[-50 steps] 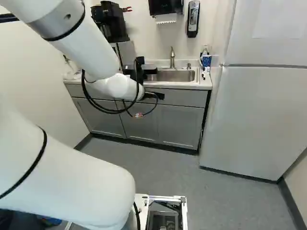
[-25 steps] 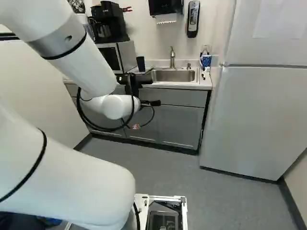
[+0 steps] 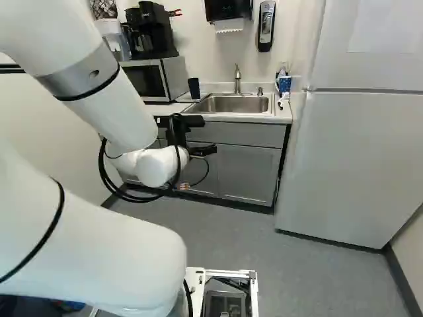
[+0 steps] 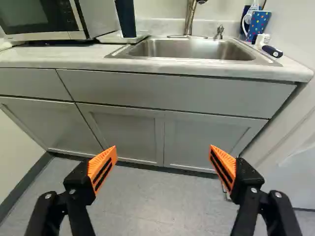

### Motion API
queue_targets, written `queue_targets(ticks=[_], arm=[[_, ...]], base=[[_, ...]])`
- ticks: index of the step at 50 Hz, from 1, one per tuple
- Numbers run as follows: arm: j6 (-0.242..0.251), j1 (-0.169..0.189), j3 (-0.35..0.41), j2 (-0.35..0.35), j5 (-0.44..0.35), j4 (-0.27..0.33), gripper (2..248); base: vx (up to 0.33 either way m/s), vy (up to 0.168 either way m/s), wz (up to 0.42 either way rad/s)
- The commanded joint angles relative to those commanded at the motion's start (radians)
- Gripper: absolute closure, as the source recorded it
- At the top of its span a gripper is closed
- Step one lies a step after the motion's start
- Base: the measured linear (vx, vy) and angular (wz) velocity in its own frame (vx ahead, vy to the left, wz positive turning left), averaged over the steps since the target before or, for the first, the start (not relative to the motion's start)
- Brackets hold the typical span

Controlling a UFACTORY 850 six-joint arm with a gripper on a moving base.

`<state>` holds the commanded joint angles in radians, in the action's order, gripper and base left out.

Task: Rinse the cup and place it in the tray

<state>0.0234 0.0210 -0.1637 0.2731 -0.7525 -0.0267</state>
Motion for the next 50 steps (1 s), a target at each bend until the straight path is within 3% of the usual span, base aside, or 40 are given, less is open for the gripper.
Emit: queue_targets(ticks=[25, 50], arm=[[-0.018, -0.017, 0.06, 0.005, -0.095, 0.021, 3], [-0.023, -0.021, 0.076, 0.006, -0.12, 0.027, 3]], base=[[0.0, 0.0, 0.0], [0.0, 0.0, 0.0]])
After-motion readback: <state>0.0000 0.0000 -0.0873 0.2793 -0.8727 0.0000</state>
